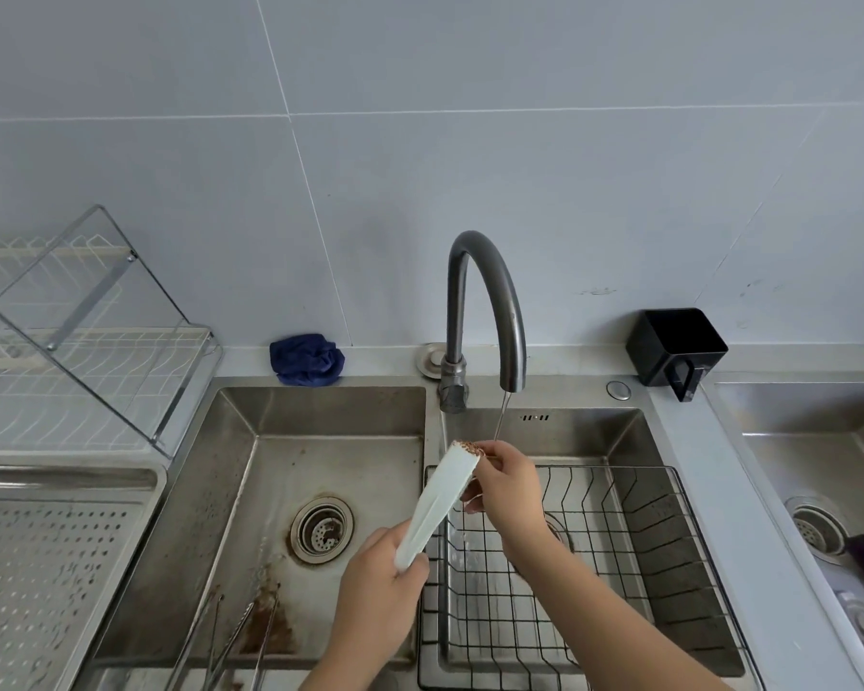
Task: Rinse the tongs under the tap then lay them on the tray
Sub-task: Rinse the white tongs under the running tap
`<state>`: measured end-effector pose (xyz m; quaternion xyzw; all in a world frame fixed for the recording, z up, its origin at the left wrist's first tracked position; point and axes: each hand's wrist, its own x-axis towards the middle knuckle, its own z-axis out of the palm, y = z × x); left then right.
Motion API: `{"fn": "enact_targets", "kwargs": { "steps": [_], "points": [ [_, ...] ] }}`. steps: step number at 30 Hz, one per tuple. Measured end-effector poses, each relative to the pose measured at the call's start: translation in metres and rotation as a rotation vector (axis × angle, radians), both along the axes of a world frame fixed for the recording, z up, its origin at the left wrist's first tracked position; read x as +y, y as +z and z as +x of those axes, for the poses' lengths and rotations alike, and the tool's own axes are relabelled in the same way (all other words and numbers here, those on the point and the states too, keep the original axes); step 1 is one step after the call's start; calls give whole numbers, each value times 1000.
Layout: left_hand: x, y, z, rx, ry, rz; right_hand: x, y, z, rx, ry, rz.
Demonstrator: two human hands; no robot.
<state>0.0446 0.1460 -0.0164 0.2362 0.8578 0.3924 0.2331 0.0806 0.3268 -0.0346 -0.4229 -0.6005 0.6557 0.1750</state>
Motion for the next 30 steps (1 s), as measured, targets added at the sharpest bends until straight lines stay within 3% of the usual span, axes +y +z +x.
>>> {"fn": "enact_targets", "kwargs": {
  "steps": [6,10,15,19,26,30],
  "points": [
    [5,1,-4,-49,93,-9,10,0,4,-1,78,-54],
    [9,4,-5,-68,122,-5,17,0,3,-3,21,-48],
    [10,5,-11,-65,107,-34,15,-6,6,62,92,-200],
    [15,4,-12,-106,92,-15,20,-10,6,31,9,-160],
    [22,2,-17,-150,108,-32,28,-11,7,9,61,-101],
    [27,3,-21,-186,144,-16,29,-12,7,33,60,-176]
  ]
}}
